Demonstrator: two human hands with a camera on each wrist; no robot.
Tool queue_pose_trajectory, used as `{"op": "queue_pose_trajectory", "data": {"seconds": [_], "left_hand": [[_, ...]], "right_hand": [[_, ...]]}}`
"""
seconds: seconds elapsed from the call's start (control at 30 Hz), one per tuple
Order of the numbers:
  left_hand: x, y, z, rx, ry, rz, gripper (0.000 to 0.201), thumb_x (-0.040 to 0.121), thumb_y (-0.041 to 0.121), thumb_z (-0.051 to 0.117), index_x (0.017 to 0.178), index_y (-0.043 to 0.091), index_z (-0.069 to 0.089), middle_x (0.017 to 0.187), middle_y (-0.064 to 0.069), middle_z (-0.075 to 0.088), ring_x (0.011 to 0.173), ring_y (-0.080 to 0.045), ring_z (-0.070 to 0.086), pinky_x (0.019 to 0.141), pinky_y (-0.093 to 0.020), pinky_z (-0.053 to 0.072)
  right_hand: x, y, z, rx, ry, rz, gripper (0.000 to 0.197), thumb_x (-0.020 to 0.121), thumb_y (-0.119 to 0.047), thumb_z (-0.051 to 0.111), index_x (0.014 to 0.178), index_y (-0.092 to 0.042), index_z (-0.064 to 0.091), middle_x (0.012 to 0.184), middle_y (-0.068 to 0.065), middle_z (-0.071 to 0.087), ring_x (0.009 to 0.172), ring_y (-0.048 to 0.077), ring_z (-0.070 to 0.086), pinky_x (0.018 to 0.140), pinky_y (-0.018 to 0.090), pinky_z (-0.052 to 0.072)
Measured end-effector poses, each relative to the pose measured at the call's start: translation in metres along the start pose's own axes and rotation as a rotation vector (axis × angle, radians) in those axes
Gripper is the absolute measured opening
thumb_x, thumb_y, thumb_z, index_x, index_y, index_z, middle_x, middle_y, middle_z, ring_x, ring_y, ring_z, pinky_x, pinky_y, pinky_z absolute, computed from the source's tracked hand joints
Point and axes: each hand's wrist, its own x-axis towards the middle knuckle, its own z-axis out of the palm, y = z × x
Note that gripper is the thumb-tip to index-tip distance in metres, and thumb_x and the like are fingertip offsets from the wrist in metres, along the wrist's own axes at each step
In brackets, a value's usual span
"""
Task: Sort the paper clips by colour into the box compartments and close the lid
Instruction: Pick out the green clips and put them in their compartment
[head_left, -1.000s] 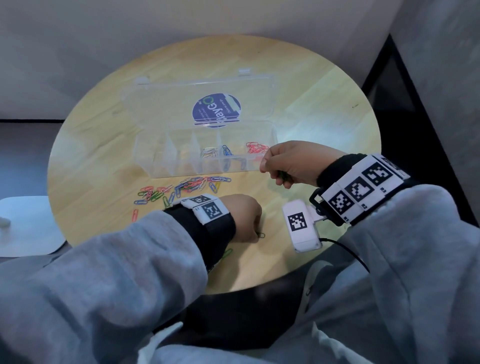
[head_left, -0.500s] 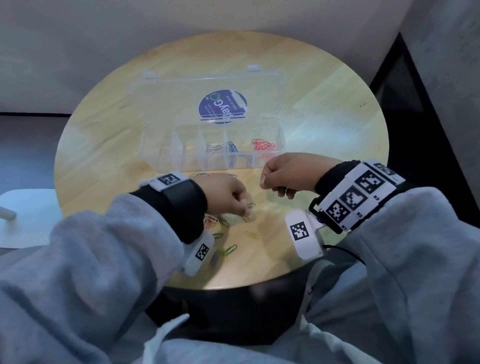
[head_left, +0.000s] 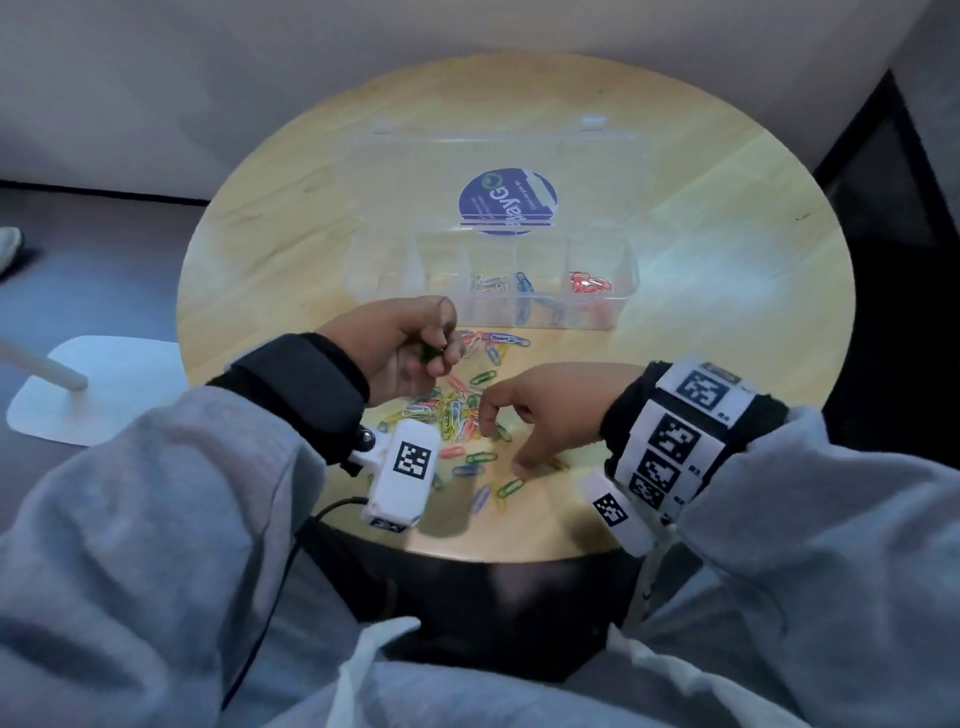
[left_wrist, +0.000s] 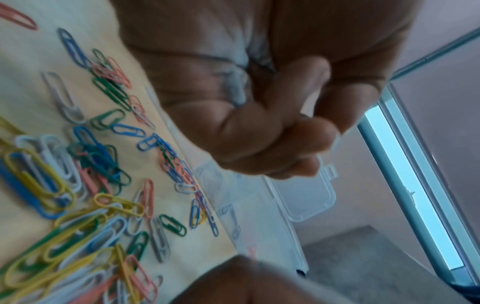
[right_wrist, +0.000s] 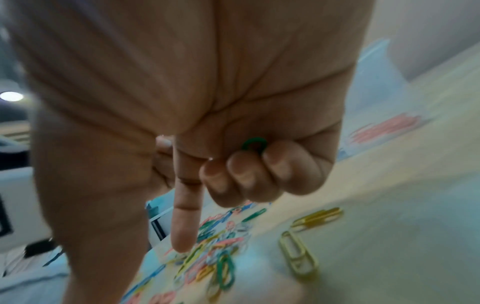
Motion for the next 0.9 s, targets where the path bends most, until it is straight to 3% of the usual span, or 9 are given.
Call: {"op": "queue_pose_trajectory", "data": {"seconds": [0.1, 0.17, 0.3, 0.4, 0.47, 0.57, 0.63, 0.73, 0.9], "left_hand": [[-0.002, 0.003, -0.008, -0.063, 0.009, 0.031, 0.017, 0.048, 0.001, 0.048, 0.049, 0.018, 0.043, 0.053, -0.005, 0.049, 0.038, -0.011, 0.039, 0.037, -0.013, 0.022], [-0.003, 0.004, -0.012, -0.078, 0.007, 0.044, 0.018, 0.041, 0.006, 0.053, 0.05, 0.018, 0.043, 0.052, -0.003, 0.048, 0.038, -0.01, 0.038, 0.037, -0.014, 0.021], [-0.003, 0.006, -0.012, 0.019, 0.105, 0.016, 0.019, 0.053, 0.006, 0.047, 0.06, 0.018, 0.035, 0.051, 0.001, 0.038, 0.037, -0.008, 0.03, 0.041, -0.013, 0.011], [-0.001, 0.008, -0.008, 0.413, 0.2, -0.038, 0.02, 0.064, 0.009, 0.054, 0.06, 0.017, 0.036, 0.054, 0.002, 0.037, 0.04, -0.01, 0.027, 0.04, -0.012, 0.014], [0.0, 0.006, -0.006, 0.767, 0.175, -0.069, 0.031, 0.079, 0.01, 0.06, 0.058, 0.018, 0.038, 0.057, 0.0, 0.039, 0.046, -0.013, 0.027, 0.044, -0.017, 0.019], [0.0, 0.002, -0.002, 1.224, 0.158, -0.057, 0.031, 0.076, 0.022, 0.068, 0.058, 0.018, 0.043, 0.053, 0.005, 0.042, 0.052, -0.013, 0.036, 0.053, -0.024, 0.029], [0.0, -0.002, 0.003, 1.355, 0.134, -0.066, 0.023, 0.071, 0.024, 0.069, 0.061, 0.02, 0.049, 0.056, 0.008, 0.047, 0.057, -0.012, 0.042, 0.058, -0.023, 0.033], [0.0, -0.005, 0.01, 1.495, 0.077, -0.108, 0.011, 0.072, 0.022, 0.067, 0.069, 0.024, 0.057, 0.061, 0.008, 0.051, 0.06, -0.01, 0.047, 0.057, -0.021, 0.034], [-0.002, -0.008, 0.019, 1.768, -0.025, -0.142, 0.012, 0.077, 0.022, 0.064, 0.084, 0.028, 0.057, 0.067, 0.008, 0.046, 0.063, -0.008, 0.044, 0.049, -0.02, 0.026]], "right_hand": [[0.005, -0.006, 0.007, -0.066, -0.035, -0.022, 0.048, 0.074, -0.024, 0.074, 0.117, -0.027, 0.052, 0.064, -0.011, 0.037, 0.056, 0.001, 0.036, 0.052, 0.019, 0.029], [0.008, -0.011, 0.011, -0.115, -0.056, -0.021, 0.048, 0.074, -0.023, 0.074, 0.116, -0.025, 0.051, 0.064, -0.01, 0.037, 0.057, 0.007, 0.039, 0.053, 0.025, 0.031], [0.015, -0.015, 0.017, -0.174, -0.066, -0.024, 0.044, 0.073, -0.022, 0.074, 0.11, -0.021, 0.052, 0.066, -0.01, 0.037, 0.075, 0.02, 0.044, 0.057, 0.03, 0.03], [0.019, -0.016, 0.018, -0.179, -0.068, -0.034, 0.035, 0.075, -0.018, 0.071, 0.106, -0.019, 0.055, 0.065, -0.009, 0.038, 0.072, 0.019, 0.042, 0.052, 0.024, 0.027], [0.02, -0.018, 0.017, -0.185, -0.071, -0.047, 0.023, 0.077, -0.016, 0.068, 0.096, -0.02, 0.057, 0.065, -0.009, 0.039, 0.064, 0.015, 0.041, 0.049, 0.023, 0.026], [0.018, -0.018, 0.015, -0.214, -0.057, -0.048, 0.014, 0.079, -0.012, 0.062, 0.083, -0.024, 0.055, 0.063, -0.009, 0.041, 0.053, 0.003, 0.036, 0.047, 0.022, 0.026], [0.016, -0.016, 0.014, -0.214, -0.029, -0.038, 0.014, 0.079, -0.011, 0.058, 0.081, -0.024, 0.055, 0.063, -0.008, 0.042, 0.053, 0.006, 0.039, 0.047, 0.022, 0.028], [0.014, -0.011, 0.013, -0.206, 0.004, -0.006, 0.012, 0.08, -0.012, 0.057, 0.081, -0.024, 0.054, 0.065, -0.008, 0.044, 0.067, 0.018, 0.046, 0.05, 0.023, 0.031], [0.015, -0.008, 0.016, -0.22, -0.022, 0.013, 0.024, 0.077, -0.027, 0.07, 0.088, -0.023, 0.049, 0.067, -0.009, 0.04, 0.075, 0.02, 0.045, 0.055, 0.029, 0.031]]}}
